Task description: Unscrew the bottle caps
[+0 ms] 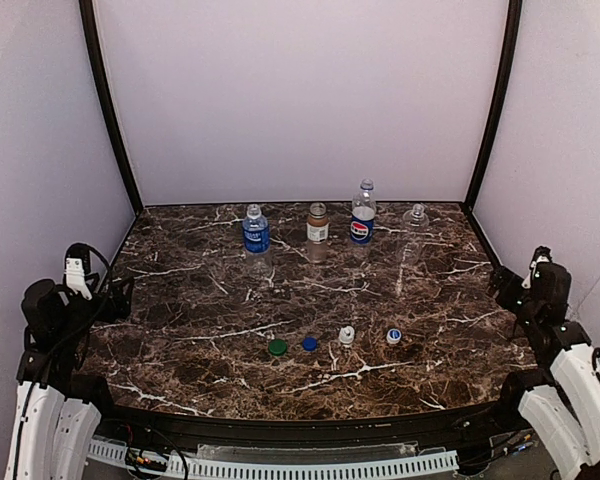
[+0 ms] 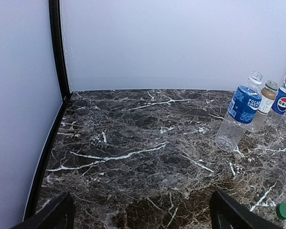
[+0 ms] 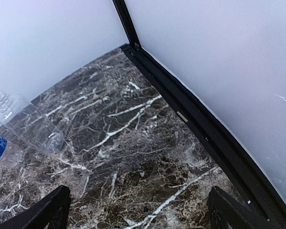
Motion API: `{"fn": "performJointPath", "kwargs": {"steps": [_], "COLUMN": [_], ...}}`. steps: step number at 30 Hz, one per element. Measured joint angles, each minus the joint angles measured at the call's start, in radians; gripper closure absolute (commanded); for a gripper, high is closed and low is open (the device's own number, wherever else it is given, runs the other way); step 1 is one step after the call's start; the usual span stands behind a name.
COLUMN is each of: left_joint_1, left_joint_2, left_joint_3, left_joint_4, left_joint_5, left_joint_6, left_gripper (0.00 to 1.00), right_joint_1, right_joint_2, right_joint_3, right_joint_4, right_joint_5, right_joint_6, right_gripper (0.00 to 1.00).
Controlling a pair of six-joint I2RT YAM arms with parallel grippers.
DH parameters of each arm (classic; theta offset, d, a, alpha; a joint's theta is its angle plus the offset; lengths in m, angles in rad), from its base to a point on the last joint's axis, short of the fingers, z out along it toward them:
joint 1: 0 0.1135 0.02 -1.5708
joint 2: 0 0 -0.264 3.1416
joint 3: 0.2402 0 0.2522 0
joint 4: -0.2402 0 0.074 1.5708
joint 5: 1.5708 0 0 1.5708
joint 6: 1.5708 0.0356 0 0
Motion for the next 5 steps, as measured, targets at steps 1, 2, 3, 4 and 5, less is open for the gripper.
{"fn": "performJointPath", "kwargs": {"steps": [1, 2, 3, 4, 5], "left_joint_1": [0.002, 0.004, 0.006, 0.009, 0.011], "left_joint_2": [0.007, 0.014, 0.022, 0.030, 0.035], "left_joint_3": [-0.004, -0.009, -0.013, -0.018, -0.021], "left_joint_4": [0.004, 0.008, 0.013, 0.016, 0.017], "left_joint_5": [0.000, -0.002, -0.003, -0.005, -0.008], "left_joint_6": [0.000, 0.000, 0.000, 0.000, 0.000], "left_gripper": [0.01, 0.01, 0.01, 0.01, 0.01], "right_joint_1": [0.000, 0.000, 0.000, 0.000, 0.000], "right_joint_2": [-0.060, -0.109, -0.161, -0.215, -0.259], "right_joint_3": [-0.034, -0.061, -0.083, -0.105, -0.120], "right_joint_4": [0.016, 0.029, 0.041, 0.057, 0.067], "right_joint_5": [-0.008, -0.012, -0.017, -0.023, -0.027], "right_joint_6": [-0.005, -0.011, -0.015, -0.020, -0.024], "right_gripper": [0.02, 0.02, 0.02, 0.02, 0.02]}}
